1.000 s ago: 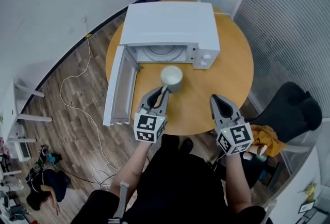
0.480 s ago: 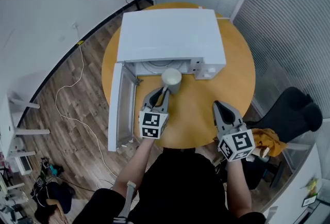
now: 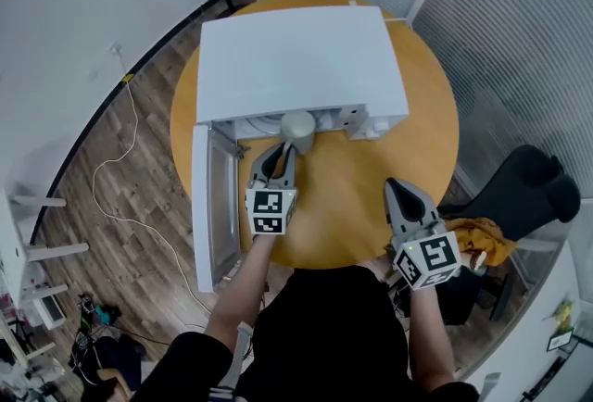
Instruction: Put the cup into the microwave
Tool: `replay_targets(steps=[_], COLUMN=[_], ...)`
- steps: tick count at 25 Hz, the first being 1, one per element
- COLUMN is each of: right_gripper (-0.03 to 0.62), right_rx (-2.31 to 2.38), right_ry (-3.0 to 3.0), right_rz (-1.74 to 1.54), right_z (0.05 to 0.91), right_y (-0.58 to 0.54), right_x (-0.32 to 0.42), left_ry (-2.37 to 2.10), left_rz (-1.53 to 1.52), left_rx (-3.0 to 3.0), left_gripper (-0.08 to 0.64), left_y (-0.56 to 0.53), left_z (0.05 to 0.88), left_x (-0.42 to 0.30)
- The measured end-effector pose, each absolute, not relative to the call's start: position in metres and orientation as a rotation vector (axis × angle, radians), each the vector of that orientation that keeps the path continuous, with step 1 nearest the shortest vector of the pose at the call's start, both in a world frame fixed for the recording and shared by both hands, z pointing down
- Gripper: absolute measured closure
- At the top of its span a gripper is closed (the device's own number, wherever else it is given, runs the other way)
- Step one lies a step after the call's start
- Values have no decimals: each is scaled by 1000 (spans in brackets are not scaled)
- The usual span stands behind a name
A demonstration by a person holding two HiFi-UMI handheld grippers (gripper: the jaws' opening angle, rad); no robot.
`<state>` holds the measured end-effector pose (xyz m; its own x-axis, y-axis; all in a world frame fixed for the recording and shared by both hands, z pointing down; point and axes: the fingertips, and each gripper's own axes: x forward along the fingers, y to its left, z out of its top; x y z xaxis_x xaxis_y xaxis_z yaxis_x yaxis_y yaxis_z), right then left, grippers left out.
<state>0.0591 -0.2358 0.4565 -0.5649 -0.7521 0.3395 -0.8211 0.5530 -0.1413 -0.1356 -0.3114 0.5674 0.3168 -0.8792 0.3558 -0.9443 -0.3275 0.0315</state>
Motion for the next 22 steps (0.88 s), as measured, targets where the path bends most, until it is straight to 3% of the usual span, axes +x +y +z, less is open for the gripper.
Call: replay_targets(steps=[22], right_gripper=[583], right_rx=[1352], right_ry=[-2482], right_rz=[476], right_z=[476], right_y=[-241], right_x=[61], left_ry=[-1775], left_rz=[400], left_rx=[2310], left_gripper=[515], left_y=[-362], left_z=[598], left_x=[-155])
